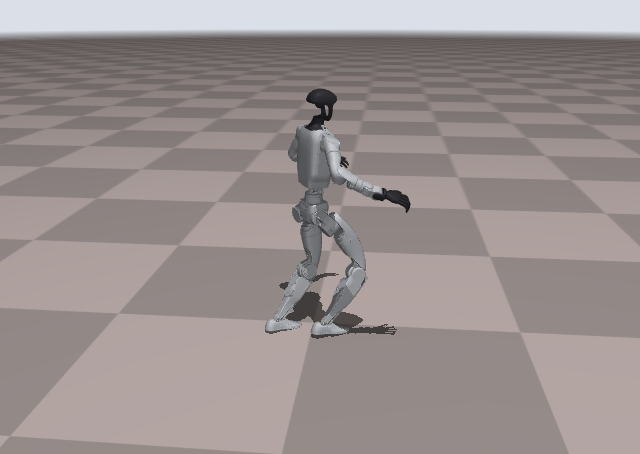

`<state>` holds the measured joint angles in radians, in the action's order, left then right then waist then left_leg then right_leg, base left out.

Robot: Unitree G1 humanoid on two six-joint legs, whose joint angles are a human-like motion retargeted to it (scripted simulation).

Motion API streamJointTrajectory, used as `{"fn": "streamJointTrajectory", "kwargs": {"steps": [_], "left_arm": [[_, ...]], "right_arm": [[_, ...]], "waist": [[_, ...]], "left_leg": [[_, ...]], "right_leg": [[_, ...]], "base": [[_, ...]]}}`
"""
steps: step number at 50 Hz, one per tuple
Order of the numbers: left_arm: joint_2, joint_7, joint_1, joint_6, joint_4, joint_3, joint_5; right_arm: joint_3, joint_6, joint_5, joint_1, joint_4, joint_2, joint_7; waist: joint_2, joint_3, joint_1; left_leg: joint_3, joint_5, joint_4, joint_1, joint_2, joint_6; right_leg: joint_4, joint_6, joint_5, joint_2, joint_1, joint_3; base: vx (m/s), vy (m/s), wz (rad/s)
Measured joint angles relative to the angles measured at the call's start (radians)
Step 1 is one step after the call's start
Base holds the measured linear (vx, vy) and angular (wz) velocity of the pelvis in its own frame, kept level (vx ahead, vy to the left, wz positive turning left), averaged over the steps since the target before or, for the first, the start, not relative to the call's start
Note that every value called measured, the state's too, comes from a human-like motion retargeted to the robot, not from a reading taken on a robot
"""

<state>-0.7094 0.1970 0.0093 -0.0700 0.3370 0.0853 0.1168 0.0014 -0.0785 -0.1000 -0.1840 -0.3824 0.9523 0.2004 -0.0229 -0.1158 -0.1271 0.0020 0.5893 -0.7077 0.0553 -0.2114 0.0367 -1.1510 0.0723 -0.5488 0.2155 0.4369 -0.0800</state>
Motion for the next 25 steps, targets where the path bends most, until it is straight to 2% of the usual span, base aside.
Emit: {"fn": "streamJointTrajectory", "kwargs": {"steps": [5, 7, 9, 12, 15, 18, 21, 25], "left_arm": [[0.089, -0.001, -0.033, -0.004, 0.044, 0.046, 0.043], [0.114, -0.009, -0.044, -0.001, 0.071, 0.062, 0.075], [0.137, -0.021, -0.047, 0.004, 0.092, 0.074, 0.104], [0.157, -0.041, -0.064, 0.008, 0.137, 0.085, 0.156], [0.177, -0.042, -0.057, 0.016, 0.186, 0.088, 0.188], [0.209, -0.043, -0.096, 0.023, 0.308, 0.09, 0.21], [0.256, -0.062, -0.115, 0.035, 0.443, 0.091, 0.212], [0.32, -0.107, -0.07, 0.056, 0.533, 0.107, 0.2]], "right_arm": [[0.051, -0.001, 0.009, -0.005, -0.061, -0.074, -0.021], [0.064, 0.003, 0.012, 0.001, -0.088, -0.094, -0.03], [0.073, 0.011, 0.013, 0.009, -0.123, -0.113, -0.028], [0.078, 0.028, 0.024, 0.06, -0.207, -0.128, -0.006], [0.065, 0.054, 0.035, 0.097, -0.288, -0.142, 0.035], [0.074, 0.072, 0.072, 0.209, -0.441, -0.168, 0.089], [0.102, 0.078, 0.116, 0.3, -0.568, -0.217, 0.113], [0.14, 0.081, 0.142, 0.312, -0.582, -0.304, 0.085]], "waist": [[0.039, 0.1, -0.018], [0.057, 0.127, -0.012], [0.066, 0.142, -0.002], [0.084, 0.163, 0.016], [0.08, 0.153, 0.032], [0.087, 0.131, 0.046], [0.095, 0.14, 0.054], [0.1, 0.168, 0.059]], "left_leg": [[-0.012, -0.15, 0.02, -0.092, 0.037, -0.065], [-0.017, -0.165, 0.031, -0.11, 0.052, -0.079], [-0.021, -0.143, 0.02, -0.126, 0.057, -0.08], [-0.009, -0.054, 0.025, -0.123, 0.086, -0.046], [0.016, 0.068, -0.032, -0.123, 0.086, -0.003], [0.039, 0.124, -0.017, -0.109, 0.094, 0.023], [0.048, 0.092, 0.009, -0.122, 0.101, 0.024], [0.051, -0.02, 0.034, -0.148, 0.116, -0.006]], "right_leg": [[0.07, 0.014, 0.112, -0.032, 0.068, -0.013], [0.112, 0.009, 0.114, -0.051, 0.073, -0.024], [0.139, -0.004, 0.09, -0.063, 0.078, -0.032], [0.195, -0.018, 0.003, -0.104, 0.081, -0.033], [0.147, -0.037, -0.104, -0.096, 0.101, -0.039], [0.137, -0.039, -0.126, -0.096, 0.111, -0.05], [0.173, -0.034, -0.097, -0.106, 0.121, -0.052], [0.239, -0.014, -0.018, -0.124, 0.117, -0.043]], "base": [[-0.01, -0.05, 0.16], [-0.03, -0.07, -0.11], [-0.07, -0.07, -0.27], [-0.03, -0.06, -0.32], [-0.07, -0.03, -0.32], [-0.01, -0.01, -0.16], [0.0, 0.0, 0.0], [0.0, 0.0, 0.0]]}}
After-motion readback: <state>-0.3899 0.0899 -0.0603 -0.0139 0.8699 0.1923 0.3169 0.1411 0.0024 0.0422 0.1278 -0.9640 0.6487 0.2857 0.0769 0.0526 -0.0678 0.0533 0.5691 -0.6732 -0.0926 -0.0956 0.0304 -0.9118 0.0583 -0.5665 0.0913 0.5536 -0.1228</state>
